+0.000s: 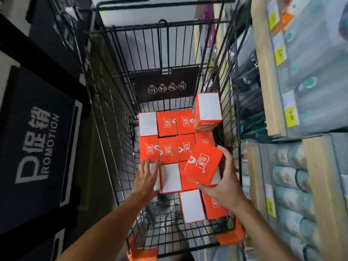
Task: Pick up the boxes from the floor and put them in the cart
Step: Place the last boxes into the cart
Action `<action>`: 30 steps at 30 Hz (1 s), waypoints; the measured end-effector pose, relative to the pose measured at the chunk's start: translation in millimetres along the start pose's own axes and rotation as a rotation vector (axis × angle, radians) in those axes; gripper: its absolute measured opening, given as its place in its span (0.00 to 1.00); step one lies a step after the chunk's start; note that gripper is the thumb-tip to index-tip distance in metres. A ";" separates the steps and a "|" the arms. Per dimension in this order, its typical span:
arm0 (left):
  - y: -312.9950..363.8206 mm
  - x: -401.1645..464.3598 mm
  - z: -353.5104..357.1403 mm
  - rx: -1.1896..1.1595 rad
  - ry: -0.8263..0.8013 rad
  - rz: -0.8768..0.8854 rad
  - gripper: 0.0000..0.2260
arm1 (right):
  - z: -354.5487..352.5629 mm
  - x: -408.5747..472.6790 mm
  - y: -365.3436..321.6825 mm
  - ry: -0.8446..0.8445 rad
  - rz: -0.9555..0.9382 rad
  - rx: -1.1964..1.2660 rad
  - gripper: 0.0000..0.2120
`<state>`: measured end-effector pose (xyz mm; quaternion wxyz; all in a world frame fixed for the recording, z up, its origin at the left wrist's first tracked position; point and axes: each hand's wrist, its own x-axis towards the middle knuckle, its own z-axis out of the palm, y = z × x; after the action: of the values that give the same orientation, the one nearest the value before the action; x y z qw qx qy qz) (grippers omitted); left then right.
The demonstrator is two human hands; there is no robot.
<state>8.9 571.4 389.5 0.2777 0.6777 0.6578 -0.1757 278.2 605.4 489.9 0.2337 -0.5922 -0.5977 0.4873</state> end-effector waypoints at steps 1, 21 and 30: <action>-1.3 0.9 2.1 0.004 0.001 0.003 0.61 | 0.2 5.3 0.4 -0.010 -0.005 -0.011 0.57; 5.8 -12.3 -76.0 -0.113 0.026 0.229 0.46 | -28.3 99.0 -1.9 -0.192 0.015 -0.286 0.64; 19.5 -10.1 -95.4 -0.263 0.075 0.289 0.40 | -22.3 96.3 -15.8 -0.097 0.139 -0.712 0.57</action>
<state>15.4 621.7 473.2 0.3613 0.7292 0.5807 -0.0212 271.4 705.1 484.1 -0.0494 -0.6516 -0.6988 0.2910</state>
